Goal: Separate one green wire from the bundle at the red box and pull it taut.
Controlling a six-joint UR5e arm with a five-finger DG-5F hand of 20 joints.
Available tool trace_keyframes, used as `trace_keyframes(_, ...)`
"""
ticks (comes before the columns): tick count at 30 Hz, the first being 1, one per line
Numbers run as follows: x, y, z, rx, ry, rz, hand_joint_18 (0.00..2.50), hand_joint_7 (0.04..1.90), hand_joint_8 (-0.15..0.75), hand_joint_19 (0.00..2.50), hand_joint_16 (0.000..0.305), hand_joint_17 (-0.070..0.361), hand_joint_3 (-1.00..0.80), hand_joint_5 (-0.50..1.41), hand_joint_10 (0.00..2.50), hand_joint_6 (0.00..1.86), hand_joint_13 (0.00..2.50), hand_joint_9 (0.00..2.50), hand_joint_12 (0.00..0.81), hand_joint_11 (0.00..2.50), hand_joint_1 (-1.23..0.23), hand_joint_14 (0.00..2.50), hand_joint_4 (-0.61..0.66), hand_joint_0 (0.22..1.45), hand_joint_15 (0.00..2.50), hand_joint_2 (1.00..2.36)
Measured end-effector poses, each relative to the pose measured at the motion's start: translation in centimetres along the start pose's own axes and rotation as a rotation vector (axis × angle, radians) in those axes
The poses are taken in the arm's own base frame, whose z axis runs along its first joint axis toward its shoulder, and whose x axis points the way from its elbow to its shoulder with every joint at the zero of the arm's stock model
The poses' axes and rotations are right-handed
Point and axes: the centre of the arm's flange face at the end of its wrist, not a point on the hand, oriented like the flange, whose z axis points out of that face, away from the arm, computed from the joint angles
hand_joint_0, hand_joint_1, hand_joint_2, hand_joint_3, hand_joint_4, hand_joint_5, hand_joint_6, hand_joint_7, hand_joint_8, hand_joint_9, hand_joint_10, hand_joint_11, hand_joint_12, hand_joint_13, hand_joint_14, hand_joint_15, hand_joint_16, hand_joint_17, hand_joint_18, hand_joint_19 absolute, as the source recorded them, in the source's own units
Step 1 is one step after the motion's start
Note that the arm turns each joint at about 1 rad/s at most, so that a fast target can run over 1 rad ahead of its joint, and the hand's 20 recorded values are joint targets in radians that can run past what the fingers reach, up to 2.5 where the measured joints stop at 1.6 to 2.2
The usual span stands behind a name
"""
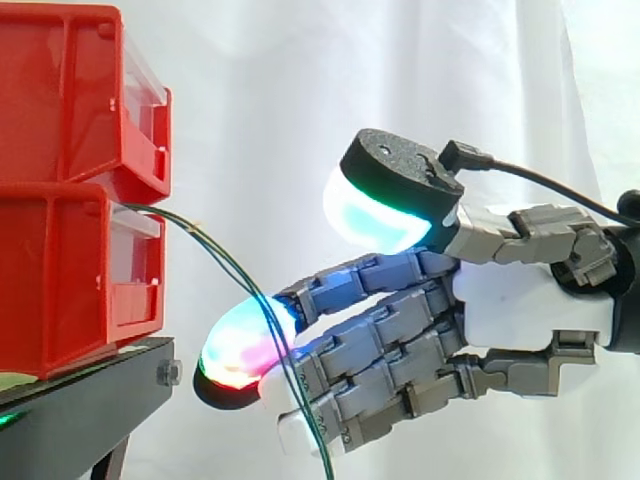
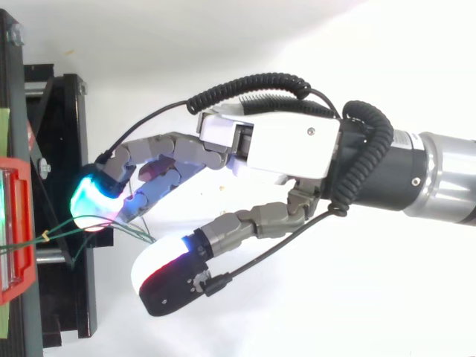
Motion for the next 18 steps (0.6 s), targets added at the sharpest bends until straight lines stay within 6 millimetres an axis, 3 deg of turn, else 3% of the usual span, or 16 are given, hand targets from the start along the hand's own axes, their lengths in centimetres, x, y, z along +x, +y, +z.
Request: trace_keyframes(18, -0.3, 1.4, 0.8, -0.008, -0.003, 0.002, 0.66, 1.04, 0.311, 0.26, 0.038, 0.085, -0.49, -0.1, 0.0, 0.5, 0.82, 0.88, 0.311, 0.17, -0.57, 0.01, 0.34, 0.59, 0.22, 1.0)
